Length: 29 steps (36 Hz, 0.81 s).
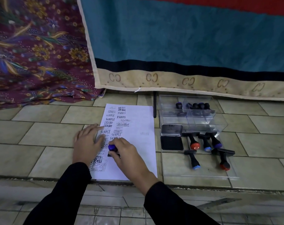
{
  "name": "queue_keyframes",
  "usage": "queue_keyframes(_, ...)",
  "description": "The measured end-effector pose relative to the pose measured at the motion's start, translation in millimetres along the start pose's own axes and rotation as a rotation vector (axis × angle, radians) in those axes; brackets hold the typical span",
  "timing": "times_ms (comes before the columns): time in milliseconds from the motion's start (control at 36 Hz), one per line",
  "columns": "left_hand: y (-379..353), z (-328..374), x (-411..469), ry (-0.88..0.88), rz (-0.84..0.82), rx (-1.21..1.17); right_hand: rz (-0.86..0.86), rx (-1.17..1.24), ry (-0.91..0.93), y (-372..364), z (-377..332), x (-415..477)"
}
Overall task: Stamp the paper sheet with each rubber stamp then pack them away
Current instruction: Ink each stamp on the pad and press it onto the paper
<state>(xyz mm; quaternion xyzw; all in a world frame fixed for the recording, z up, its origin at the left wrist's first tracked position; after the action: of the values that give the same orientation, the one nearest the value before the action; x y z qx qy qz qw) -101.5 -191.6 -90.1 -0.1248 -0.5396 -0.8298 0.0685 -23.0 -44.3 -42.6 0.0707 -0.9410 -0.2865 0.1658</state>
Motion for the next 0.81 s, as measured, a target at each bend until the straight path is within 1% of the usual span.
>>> queue_keyframes(194,-0.1,0.7,-0.6,-0.004,-0.004,0.008,-0.001,0.016,0.025,-1.7,0.1,-1.4)
queue_keyframes(333,0.5,0.9,-0.9,-0.003,0.004,0.018,0.008,0.066,-0.024,-0.6,5.4,1.2)
queue_keyframes(472,-1.4,-1.8,-0.3,-0.016,-0.008,0.036,0.212,0.183,-0.093,42.8,20.7,-2.4)
queue_keyframes(528,-2.3,-2.1,-0.8,-0.02,-0.012,0.035,0.292,0.191,-0.099,66.9,25.4,-6.0)
queue_keyframes(639,-1.0,-0.1,-0.9,-0.012,-0.011,0.029,0.402,0.117,-0.114,112.3,36.9,-17.6)
queue_keyframes(806,-1.1,0.3,-1.1,-0.017,-0.01,0.037,0.466,-0.034,-0.192,159.7,61.8,-41.6)
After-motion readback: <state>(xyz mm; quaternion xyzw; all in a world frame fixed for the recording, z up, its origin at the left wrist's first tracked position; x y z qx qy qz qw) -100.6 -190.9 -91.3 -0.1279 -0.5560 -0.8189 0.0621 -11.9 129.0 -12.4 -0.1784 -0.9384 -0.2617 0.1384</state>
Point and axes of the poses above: each hand's wrist, its own x-axis towards the middle knuckle, its own y-axis out of the back of the hand, z = x × y, the point moved 9 cm from there along x, towards the middle knuckle, and after that the axes turned 7 degrees about x, right-handed, at the moved point
